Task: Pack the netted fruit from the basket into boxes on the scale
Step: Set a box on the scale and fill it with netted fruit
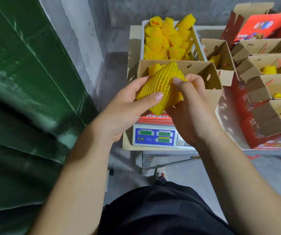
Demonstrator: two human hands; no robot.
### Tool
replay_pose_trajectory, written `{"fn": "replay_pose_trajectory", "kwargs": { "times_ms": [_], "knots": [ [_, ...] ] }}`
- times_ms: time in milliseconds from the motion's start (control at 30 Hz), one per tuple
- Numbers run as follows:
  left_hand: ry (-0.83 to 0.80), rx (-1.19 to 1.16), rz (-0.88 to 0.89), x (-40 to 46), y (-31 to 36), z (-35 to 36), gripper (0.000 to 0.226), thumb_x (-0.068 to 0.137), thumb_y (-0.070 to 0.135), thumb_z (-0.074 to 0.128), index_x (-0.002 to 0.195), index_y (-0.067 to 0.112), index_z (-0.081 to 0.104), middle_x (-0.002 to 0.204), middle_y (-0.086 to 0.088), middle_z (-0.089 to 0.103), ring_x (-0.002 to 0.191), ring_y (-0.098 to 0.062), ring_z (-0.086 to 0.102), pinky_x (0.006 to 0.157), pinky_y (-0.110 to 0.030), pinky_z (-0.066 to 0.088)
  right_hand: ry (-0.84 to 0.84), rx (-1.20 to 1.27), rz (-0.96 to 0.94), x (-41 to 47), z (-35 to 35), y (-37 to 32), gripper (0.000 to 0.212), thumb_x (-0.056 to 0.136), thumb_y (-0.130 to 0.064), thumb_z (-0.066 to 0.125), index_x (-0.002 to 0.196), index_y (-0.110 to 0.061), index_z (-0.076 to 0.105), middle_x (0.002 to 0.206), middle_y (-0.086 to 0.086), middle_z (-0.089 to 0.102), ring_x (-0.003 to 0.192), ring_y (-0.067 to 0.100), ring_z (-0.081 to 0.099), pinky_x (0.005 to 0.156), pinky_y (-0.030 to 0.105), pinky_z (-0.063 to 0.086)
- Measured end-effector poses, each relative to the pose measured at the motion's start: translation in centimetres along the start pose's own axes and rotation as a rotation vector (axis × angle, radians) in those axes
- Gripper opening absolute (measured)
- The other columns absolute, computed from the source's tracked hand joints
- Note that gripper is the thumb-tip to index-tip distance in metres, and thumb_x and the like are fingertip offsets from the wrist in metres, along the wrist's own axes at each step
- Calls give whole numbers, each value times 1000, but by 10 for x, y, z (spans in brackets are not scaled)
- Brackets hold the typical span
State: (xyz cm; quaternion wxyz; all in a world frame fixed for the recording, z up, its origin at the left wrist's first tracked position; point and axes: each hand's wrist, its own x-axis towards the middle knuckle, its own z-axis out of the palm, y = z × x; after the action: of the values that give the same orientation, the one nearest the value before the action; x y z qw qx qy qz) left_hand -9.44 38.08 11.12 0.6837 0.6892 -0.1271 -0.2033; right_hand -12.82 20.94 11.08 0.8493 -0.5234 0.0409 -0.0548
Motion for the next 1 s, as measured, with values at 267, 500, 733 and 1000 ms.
{"fn": "replay_pose_trajectory", "kwargs": {
  "times_ms": [267, 500, 733, 1000],
  "knots": [
    [-66, -52, -63, -3, -10, 15, 68, 86, 39, 83, 146, 31, 51, 135, 2, 70, 122, -22, 70, 104, -53, 55, 69, -90, -14, -15, 1, -3, 14, 104, -18, 60, 110, -5, 56, 99, 22, 64, 91, 33, 62, 84, 53, 52],
    [6, -151, -20, 4, -12, 28, 76, 77, 40, 85, 145, 31, 52, 138, -4, 68, 127, -28, 66, 105, -57, 54, 140, -151, -132, -18, -2, 2, 25, 87, -37, 78, 96, -19, 63, 93, 9, 69, 93, 30, 65, 84, 54, 54],
    [114, -143, -105, 10, -22, 38, 67, 79, 81, 64, 127, 34, 67, 124, -2, 76, 112, -32, 74, 96, -51, 60, 59, -208, 27, -21, -17, 28, 96, 70, -56, 92, 141, -62, 28, 133, -6, 68, 117, 15, 70, 87, 30, 61],
    [57, -49, -48, 13, 2, 29, 53, 92, 75, 48, 136, 46, 51, 110, 19, 76, 95, -20, 79, 77, -31, 63, 135, -286, -238, 29, -26, -14, 85, 80, -24, 84, 148, -16, 33, 126, 5, 66, 116, 24, 68, 96, 55, 58]
  ]
}}
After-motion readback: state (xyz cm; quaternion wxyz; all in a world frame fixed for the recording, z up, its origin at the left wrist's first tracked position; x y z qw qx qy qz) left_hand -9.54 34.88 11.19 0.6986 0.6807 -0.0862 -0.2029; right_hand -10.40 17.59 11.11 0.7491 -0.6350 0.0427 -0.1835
